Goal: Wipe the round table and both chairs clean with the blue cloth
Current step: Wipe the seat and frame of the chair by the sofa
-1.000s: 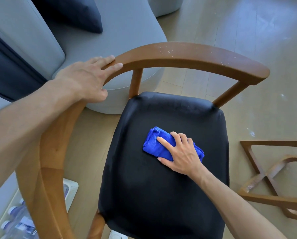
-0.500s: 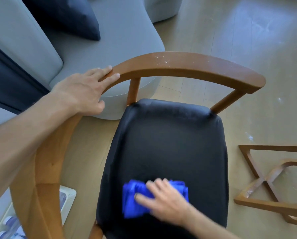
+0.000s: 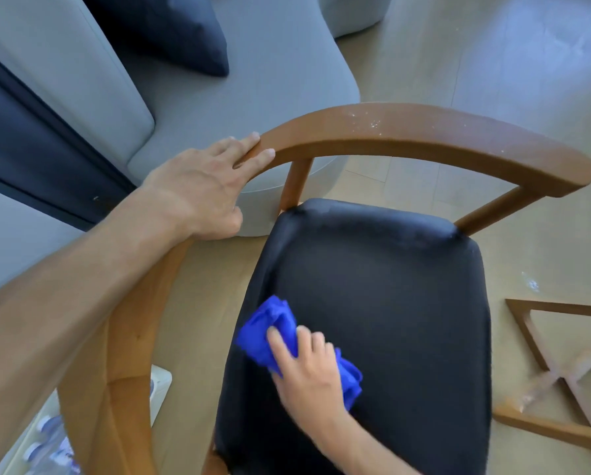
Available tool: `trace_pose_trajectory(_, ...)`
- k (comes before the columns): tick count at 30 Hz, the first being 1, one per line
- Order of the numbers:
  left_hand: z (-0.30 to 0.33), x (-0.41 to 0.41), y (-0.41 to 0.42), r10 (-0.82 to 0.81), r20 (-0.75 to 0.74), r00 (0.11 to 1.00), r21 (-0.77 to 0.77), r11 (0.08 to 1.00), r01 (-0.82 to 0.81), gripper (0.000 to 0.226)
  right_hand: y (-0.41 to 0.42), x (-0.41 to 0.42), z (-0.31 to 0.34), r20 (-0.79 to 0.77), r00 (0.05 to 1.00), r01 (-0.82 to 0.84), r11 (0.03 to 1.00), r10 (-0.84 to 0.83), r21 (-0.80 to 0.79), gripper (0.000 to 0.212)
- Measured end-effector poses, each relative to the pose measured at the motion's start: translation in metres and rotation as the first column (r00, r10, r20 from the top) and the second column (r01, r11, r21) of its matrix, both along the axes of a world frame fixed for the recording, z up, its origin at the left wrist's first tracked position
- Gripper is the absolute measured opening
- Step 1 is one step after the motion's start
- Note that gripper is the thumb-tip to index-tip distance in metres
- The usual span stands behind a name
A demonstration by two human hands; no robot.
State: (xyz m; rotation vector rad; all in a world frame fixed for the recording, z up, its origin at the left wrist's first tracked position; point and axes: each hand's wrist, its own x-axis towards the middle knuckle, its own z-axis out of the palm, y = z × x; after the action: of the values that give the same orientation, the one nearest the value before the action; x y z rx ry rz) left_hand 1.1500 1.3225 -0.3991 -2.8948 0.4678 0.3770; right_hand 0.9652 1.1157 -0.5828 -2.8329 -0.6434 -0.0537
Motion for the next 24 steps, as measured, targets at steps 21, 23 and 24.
trace_pose_trajectory(21, 0.004, -0.004, 0.0, 0.035, -0.016, 0.999, -0.031, 0.999, -0.035, 0.08, 0.044, 0.017, 0.01, -0.039, 0.956, -0.292, 0.956, 0.291, -0.027, 0.044)
trace_pose_trajectory(23, 0.004, -0.005, 0.003, 0.036, -0.025, 0.999, -0.022, 0.999, -0.036, 0.08, 0.032, -0.032, 0.006, -0.098, 0.872, -0.485, 0.874, 0.48, -0.03, 0.035)
trace_pose_trajectory(24, 0.004, -0.006, 0.004, 0.034, -0.028, 0.999, -0.022, 0.999, -0.035, 0.08, 0.023, -0.041, 0.003, -0.103, 0.816, -0.576, 0.815, 0.568, -0.062, 0.033)
